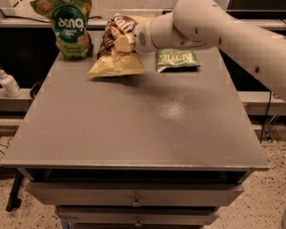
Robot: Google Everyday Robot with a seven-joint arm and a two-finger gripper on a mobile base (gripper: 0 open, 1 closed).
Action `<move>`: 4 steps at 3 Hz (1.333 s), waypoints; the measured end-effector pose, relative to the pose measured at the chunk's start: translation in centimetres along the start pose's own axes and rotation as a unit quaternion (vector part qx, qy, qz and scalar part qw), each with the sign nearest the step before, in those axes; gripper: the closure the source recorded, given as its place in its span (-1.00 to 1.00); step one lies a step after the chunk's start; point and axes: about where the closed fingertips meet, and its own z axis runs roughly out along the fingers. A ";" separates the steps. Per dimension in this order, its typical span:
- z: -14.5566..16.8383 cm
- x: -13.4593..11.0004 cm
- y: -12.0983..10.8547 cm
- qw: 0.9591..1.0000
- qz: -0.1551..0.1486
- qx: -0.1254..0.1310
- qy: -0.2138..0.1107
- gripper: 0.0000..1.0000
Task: Move brown chip bag near green rice chip bag
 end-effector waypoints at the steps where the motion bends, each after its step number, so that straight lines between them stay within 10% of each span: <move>1: 2.5 0.5 0.6 1.000 0.010 -0.005 0.000 1.00; 3: 5.2 0.0 1.8 1.000 0.014 -0.021 -0.003 1.00; 4: 5.6 -0.3 1.7 1.000 0.012 -0.025 -0.003 0.67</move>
Offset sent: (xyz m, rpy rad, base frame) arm 0.0155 0.0541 -0.0232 0.0441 0.0277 0.0186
